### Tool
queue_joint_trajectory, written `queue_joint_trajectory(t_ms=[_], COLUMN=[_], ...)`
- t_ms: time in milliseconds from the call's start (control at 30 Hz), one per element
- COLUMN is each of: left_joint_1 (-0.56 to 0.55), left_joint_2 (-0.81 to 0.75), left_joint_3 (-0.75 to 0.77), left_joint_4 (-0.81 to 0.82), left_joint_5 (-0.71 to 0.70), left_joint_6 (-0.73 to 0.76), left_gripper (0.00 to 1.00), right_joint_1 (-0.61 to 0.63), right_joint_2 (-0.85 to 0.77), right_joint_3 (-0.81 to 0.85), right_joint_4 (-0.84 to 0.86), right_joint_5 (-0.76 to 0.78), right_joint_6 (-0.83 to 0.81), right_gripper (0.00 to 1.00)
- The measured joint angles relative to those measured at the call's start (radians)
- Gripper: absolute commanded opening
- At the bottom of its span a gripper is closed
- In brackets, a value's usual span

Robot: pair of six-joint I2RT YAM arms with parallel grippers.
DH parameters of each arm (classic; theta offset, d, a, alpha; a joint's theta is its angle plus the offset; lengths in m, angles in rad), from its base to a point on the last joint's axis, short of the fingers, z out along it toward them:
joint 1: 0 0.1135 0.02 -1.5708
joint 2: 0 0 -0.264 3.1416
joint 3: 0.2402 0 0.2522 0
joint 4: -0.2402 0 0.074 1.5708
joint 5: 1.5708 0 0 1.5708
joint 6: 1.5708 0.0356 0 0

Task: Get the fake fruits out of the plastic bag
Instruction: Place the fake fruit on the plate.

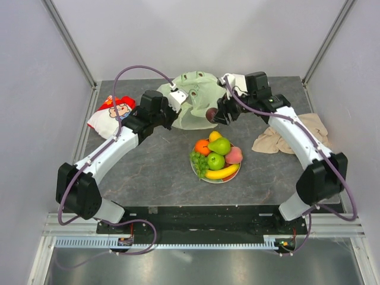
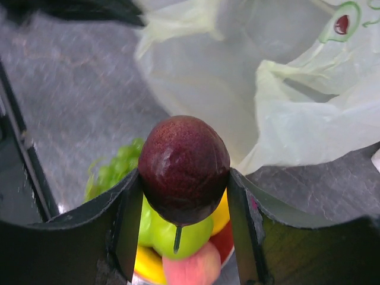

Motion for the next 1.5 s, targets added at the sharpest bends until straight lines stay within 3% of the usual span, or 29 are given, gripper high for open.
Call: queue_joint_trajectory(t_ms=[267, 500, 900, 1167, 1500], left_joint_1=[0.002, 0.002, 0.011, 0.013, 0.013], left_joint_2=[0.012, 0.012, 0.016, -0.031, -0.048], left_joint_3=[0.032, 0.050, 0.070, 0.042, 0.020], left_joint_4=[0.011, 0.015, 0.005, -0.004, -0.008], left_joint_5=[0.002, 0.003, 0.010, 0.012, 0.031], left_joint_6=[-0.039, -0.049, -0.056, -0.056, -0.056], left_gripper=[0.02, 0.02, 0.02, 0.02, 0.02], right_joint_1=[0.068, 0.198, 0.302, 0.307, 0.307], right_joint_2=[-0.169, -0.172, -0.138, -0.106, -0.104], right_joint_3=[-0.099, -0.202, -0.275, -0.301, -0.301], right_joint_4=[-0.185, -0.220, -0.111, -0.030, 0.012], right_joint_5=[-0.023, 0.013, 0.102, 0.169, 0.229], right_joint_6=[-0.310, -0.418, -0.426, -0.347, -0.322], right_gripper=[0.49, 0.49, 0.50, 0.50, 0.57])
